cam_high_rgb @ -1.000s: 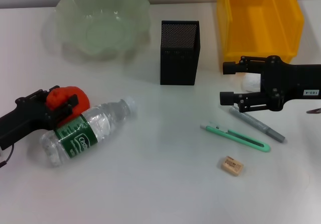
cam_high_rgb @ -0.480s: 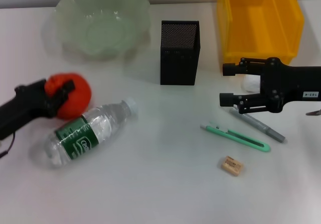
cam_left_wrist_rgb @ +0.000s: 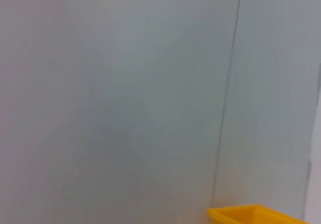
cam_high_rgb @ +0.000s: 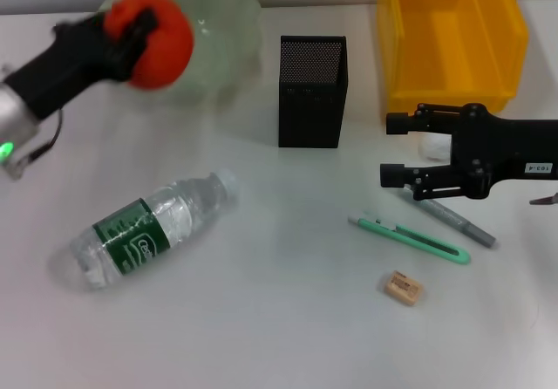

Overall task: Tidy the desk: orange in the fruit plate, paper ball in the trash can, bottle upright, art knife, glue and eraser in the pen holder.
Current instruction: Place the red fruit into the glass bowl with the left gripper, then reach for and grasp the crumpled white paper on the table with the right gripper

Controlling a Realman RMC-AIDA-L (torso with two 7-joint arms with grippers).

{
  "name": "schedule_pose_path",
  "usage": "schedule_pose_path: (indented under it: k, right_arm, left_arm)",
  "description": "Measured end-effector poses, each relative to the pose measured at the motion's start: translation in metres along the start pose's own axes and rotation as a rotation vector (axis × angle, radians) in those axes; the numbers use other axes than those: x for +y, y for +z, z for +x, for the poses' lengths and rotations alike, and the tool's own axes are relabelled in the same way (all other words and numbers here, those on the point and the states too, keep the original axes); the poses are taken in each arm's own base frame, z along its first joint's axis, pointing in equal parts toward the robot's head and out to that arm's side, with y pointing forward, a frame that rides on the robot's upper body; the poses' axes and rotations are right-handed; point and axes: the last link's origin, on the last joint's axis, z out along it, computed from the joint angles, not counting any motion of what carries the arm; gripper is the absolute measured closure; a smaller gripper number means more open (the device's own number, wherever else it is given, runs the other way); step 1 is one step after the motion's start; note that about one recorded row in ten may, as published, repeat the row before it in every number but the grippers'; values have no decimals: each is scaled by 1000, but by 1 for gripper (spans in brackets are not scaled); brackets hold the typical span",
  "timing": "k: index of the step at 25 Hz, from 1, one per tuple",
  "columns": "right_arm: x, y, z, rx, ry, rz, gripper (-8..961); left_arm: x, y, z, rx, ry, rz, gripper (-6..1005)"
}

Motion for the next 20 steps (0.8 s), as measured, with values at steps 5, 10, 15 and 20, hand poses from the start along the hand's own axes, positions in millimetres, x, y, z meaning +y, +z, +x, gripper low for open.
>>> schedule_pose_path:
  k: [5, 10, 15, 20]
  right_arm:
    - [3, 3, 3, -7, 7, -3, 176]
    - [5, 3, 6, -12, 21, 1, 179]
    - [5, 4, 6, -18, 24, 1, 183]
    - [4, 5, 5, -18, 21, 8, 186]
  left_arm:
    - [-19, 53, 11, -78, 27, 123, 832]
    - [-28, 79, 17, -144, 82, 205, 868]
    - [-27, 86, 18, -160, 124, 201, 800]
    - [-20, 90, 15, -182, 146, 159, 700]
